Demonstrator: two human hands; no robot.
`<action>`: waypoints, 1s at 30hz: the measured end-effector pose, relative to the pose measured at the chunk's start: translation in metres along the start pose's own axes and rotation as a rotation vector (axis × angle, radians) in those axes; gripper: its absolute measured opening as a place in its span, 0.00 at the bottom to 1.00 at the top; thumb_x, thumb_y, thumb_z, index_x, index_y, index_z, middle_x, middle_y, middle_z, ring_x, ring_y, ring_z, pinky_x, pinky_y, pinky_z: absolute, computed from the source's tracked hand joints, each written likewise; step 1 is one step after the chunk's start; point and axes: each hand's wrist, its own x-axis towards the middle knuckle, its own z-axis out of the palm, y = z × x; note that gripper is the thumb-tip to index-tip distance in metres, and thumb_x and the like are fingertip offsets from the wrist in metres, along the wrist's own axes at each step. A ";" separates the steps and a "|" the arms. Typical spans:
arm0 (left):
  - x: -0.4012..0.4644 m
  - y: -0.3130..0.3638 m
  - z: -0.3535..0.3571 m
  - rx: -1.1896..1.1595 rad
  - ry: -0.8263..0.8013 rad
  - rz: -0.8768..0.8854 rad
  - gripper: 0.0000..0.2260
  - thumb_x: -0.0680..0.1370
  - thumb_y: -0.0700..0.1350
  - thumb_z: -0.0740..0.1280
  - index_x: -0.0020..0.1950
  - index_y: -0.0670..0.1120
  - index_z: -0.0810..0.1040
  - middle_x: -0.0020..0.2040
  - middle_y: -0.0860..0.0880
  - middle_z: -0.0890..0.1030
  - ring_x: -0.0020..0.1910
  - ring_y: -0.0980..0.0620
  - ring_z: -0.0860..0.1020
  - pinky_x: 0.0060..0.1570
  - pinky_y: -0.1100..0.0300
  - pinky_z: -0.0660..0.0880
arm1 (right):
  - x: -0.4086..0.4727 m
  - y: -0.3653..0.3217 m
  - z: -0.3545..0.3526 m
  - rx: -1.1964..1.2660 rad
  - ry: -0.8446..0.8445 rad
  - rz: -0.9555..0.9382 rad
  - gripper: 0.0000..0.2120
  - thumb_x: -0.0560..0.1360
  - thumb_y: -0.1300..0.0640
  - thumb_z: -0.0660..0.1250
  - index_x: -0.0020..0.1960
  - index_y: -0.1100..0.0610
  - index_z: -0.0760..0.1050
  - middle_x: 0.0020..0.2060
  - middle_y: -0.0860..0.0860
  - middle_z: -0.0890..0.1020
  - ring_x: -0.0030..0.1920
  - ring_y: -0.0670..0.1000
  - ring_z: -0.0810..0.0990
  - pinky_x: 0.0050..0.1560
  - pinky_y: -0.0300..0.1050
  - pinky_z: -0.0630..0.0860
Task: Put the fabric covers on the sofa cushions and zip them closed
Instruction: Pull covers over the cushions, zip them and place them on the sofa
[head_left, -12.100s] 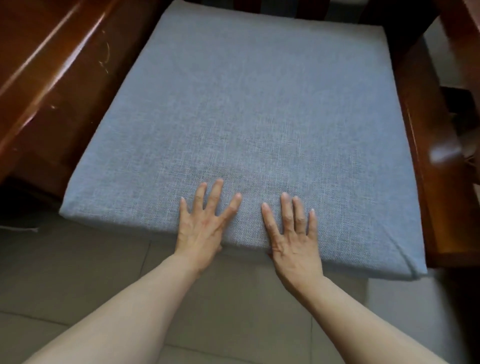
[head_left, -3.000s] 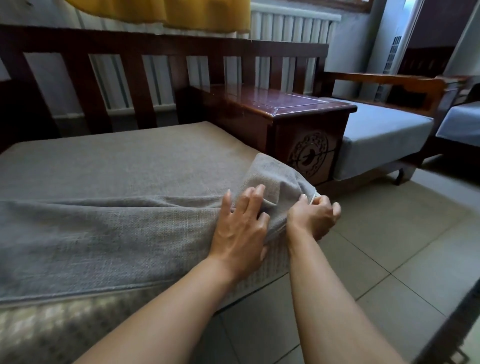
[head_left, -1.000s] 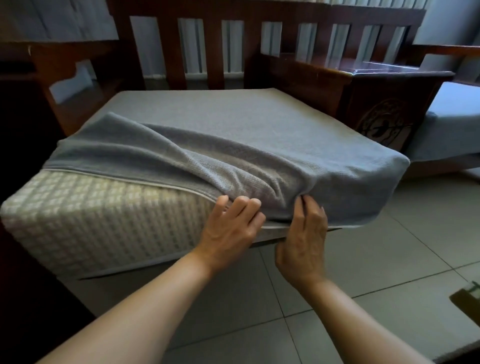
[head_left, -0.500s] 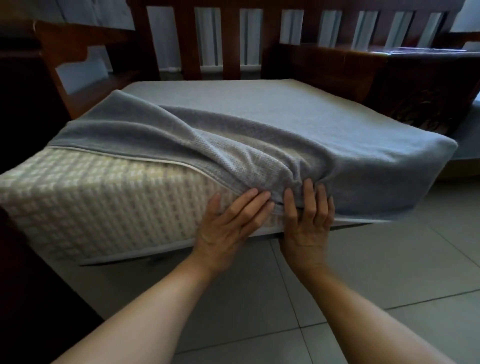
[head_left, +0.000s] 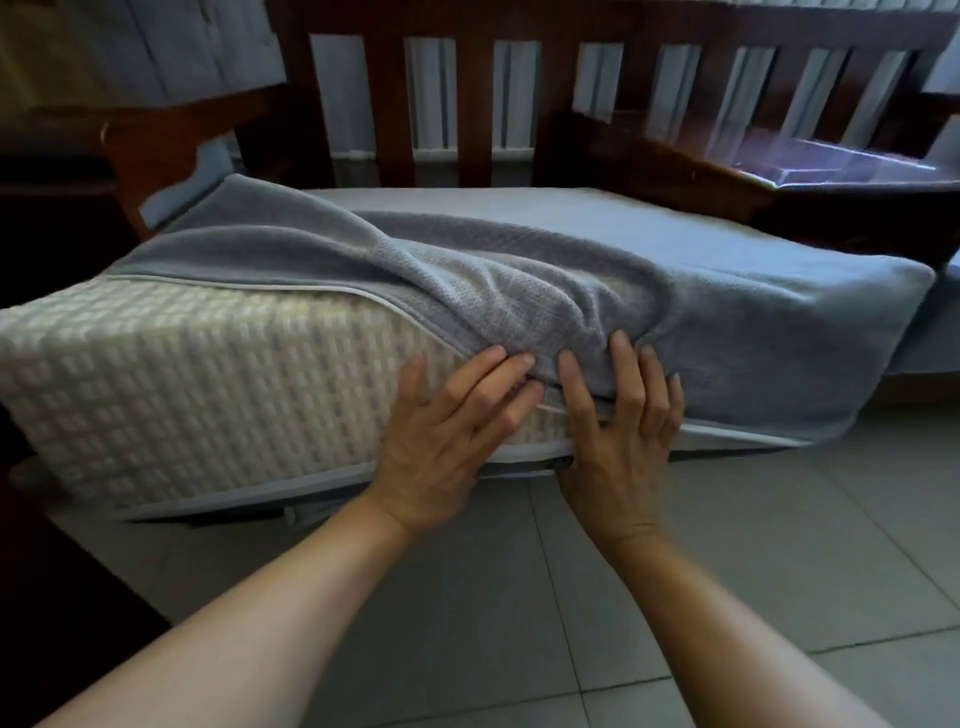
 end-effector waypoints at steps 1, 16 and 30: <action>0.010 -0.006 -0.006 0.003 -0.012 0.000 0.24 0.73 0.40 0.62 0.69 0.49 0.65 0.71 0.49 0.63 0.70 0.49 0.63 0.64 0.40 0.54 | 0.013 0.000 -0.005 0.005 -0.015 -0.002 0.38 0.65 0.63 0.70 0.71 0.48 0.61 0.70 0.57 0.59 0.70 0.62 0.60 0.70 0.62 0.57; 0.183 -0.123 -0.063 -0.082 -0.360 -0.032 0.34 0.61 0.43 0.71 0.67 0.50 0.66 0.69 0.47 0.63 0.70 0.46 0.62 0.63 0.35 0.59 | 0.218 0.021 -0.040 0.083 -0.250 -0.020 0.41 0.64 0.63 0.72 0.72 0.47 0.60 0.71 0.57 0.58 0.70 0.62 0.59 0.69 0.64 0.59; 0.384 -0.264 -0.038 -0.157 -0.772 -0.317 0.48 0.51 0.42 0.79 0.68 0.50 0.63 0.71 0.47 0.62 0.71 0.46 0.60 0.57 0.38 0.68 | 0.469 0.043 0.011 0.109 -0.569 -0.052 0.50 0.52 0.58 0.79 0.71 0.49 0.63 0.71 0.58 0.62 0.71 0.63 0.60 0.69 0.64 0.54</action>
